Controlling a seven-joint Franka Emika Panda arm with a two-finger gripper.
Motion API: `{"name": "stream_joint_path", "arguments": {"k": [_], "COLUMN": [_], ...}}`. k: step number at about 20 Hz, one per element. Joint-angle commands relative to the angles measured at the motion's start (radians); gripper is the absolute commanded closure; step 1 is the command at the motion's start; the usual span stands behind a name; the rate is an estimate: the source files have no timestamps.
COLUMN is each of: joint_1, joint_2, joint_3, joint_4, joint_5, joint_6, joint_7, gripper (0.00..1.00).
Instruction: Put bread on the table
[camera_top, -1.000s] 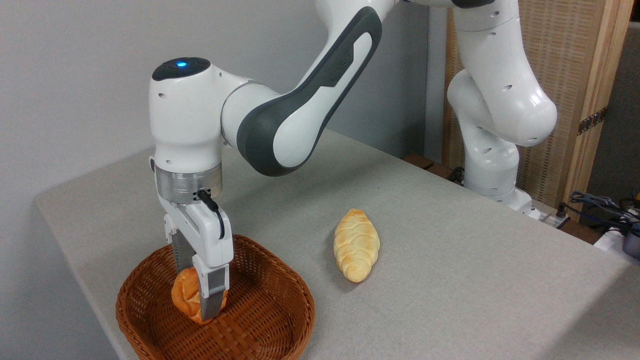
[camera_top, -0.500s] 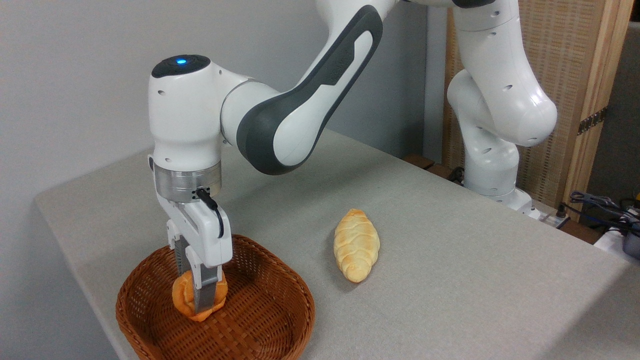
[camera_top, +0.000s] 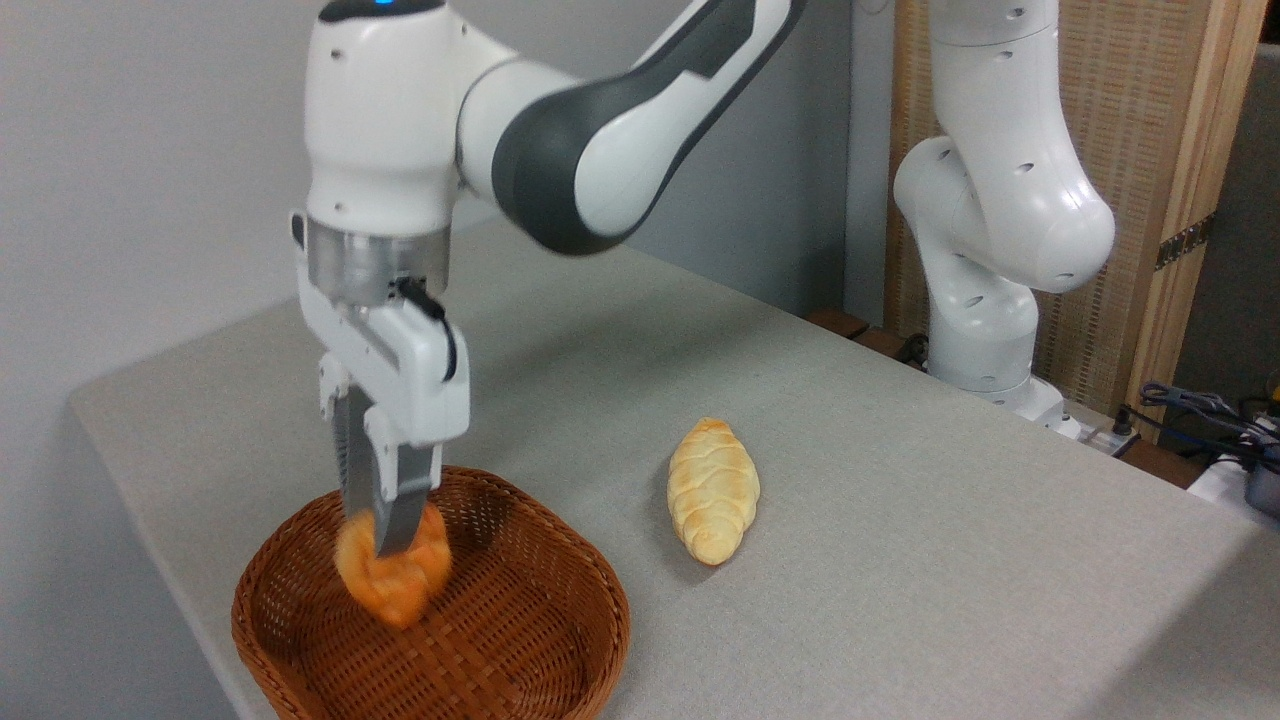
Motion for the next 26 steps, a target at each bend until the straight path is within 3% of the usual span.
{"name": "stream_joint_path", "arguments": {"k": [1, 4, 6, 7, 9, 26], "joint_1": [-0.002, -0.002, -0.002, -0.002, -0.002, -0.013], "joint_2": [-0.092, -0.125, -0.139, -0.139, -0.138, 0.02], "joint_3": [0.023, 0.027, 0.037, 0.037, 0.037, 0.021], "joint_4": [-0.014, -0.015, -0.015, -0.015, -0.015, -0.014], "joint_5": [0.003, 0.003, 0.003, 0.003, 0.003, -0.002], "joint_6": [-0.198, -0.322, -0.342, -0.342, -0.329, -0.043], "joint_7": [-0.017, -0.014, -0.011, -0.011, -0.013, -0.004], "gripper": [0.44, 0.44, 0.4, 0.33, 0.0, 0.0]}}
